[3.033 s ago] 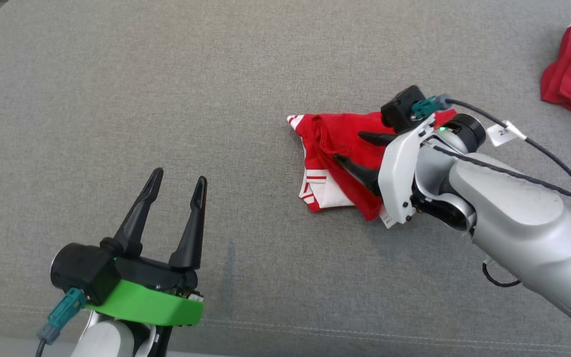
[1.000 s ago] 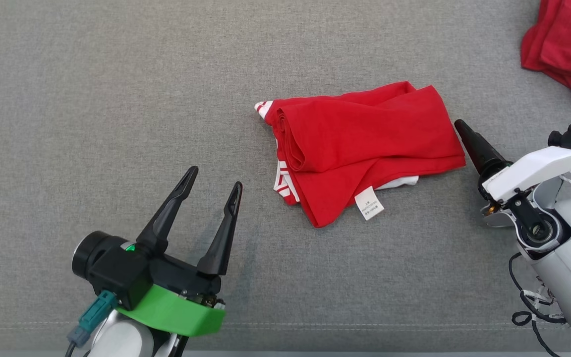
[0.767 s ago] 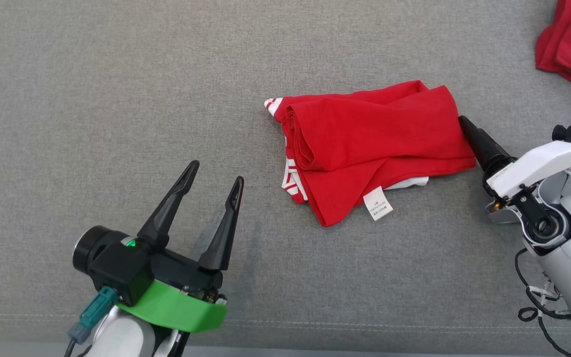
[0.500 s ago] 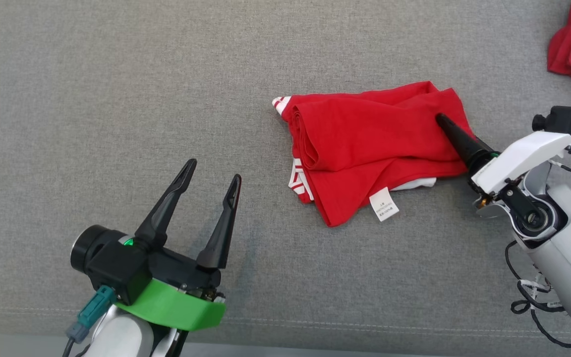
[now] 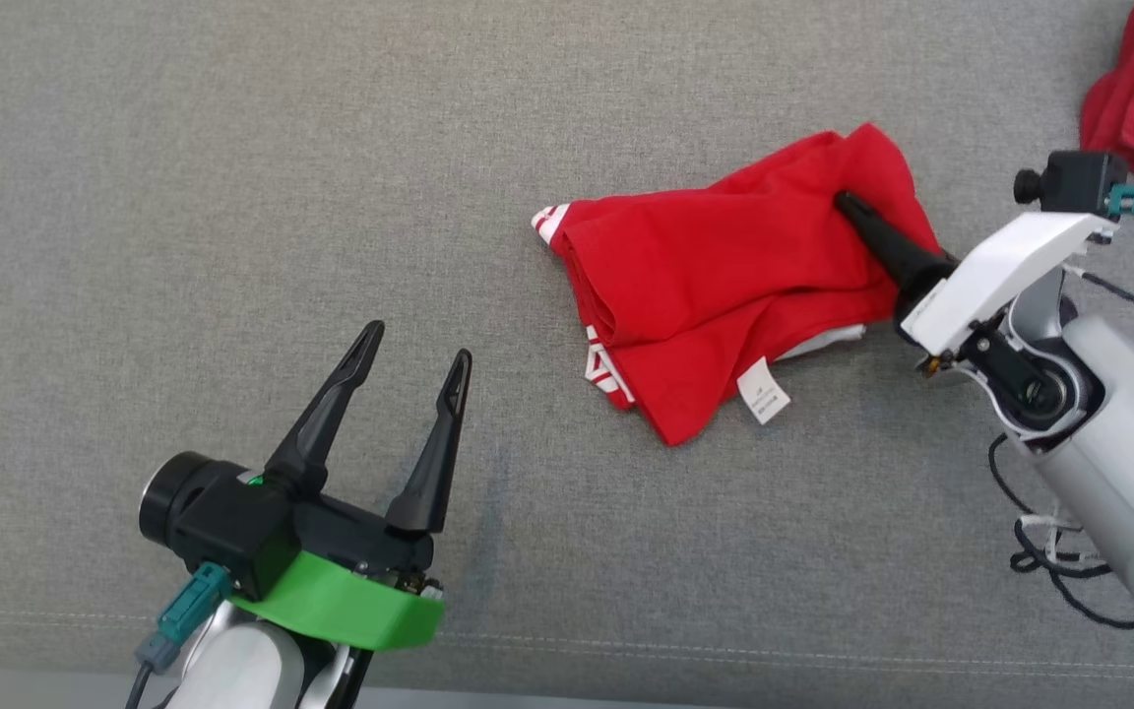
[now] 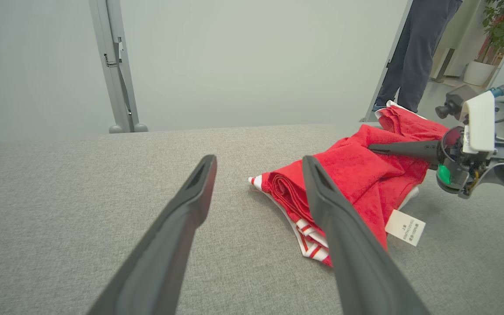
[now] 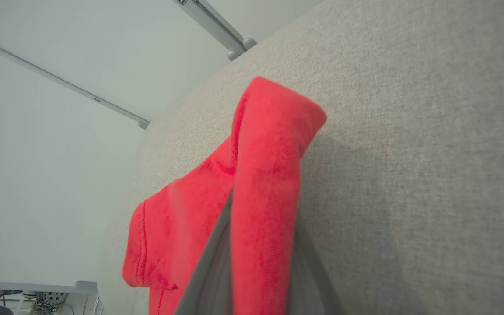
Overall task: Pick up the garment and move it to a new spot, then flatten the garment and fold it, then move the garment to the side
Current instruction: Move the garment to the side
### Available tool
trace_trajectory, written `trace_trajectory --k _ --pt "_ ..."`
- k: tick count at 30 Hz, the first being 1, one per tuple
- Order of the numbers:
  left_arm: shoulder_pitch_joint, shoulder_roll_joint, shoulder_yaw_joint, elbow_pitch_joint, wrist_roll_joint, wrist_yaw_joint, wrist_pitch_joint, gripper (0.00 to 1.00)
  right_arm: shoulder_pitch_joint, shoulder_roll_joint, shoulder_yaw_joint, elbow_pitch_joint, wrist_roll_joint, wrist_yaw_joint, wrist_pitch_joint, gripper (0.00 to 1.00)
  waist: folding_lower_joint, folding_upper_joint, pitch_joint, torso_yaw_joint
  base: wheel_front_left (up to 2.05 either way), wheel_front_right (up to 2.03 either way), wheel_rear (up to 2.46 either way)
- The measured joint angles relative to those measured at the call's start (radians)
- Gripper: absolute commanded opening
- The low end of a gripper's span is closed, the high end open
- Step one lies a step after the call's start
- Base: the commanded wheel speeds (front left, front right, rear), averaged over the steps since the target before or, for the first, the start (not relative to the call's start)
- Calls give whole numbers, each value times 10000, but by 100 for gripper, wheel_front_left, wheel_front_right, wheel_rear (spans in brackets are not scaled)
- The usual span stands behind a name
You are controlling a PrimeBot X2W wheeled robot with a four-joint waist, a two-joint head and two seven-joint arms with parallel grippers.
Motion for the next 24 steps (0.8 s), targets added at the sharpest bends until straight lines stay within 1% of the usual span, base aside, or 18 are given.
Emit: trace_trajectory --k 3,6,9,12,15,19,22,24 --pt "1 -23 -6 88 0 -2 -6 100 -510 -282 82 -368 -314 17 58 0 0 0 -172 -38 0 0 0" --pt "8 -109 -17 230 -33 -2 -31 100 -975 -468 -15 -752 -305 58 188 0 0 0 -375 -74 0 0 0" --pt "40 -184 -29 328 -59 -4 -31 100 -1243 -905 485 -748 -957 58 650 0 0 0 -599 -112 0 0 0" --pt "59 -253 -109 387 -75 -15 -31 100 -1237 -957 61 -972 -278 58 723 0 0 0 -828 -143 0 0 0" --pt "203 -257 -38 405 -148 -13 -38 100 -1508 -1126 182 -1193 -596 58 953 0 0 0 -1037 -185 0 0 0" --pt "364 -257 -50 408 -148 -13 -75 100 -1610 -1507 146 -1241 -600 52 1218 0 0 0 -1232 -288 0 0 0" --pt "457 -255 -12 339 -148 -10 -75 100 -1639 -1609 15 -1344 -596 -63 1342 0 0 0 -1282 -401 0 0 0" --pt "479 -244 -4 297 -148 -8 -75 100 -1738 -1662 -138 -1398 -571 -224 1361 0 0 0 -1281 -480 0 0 0"
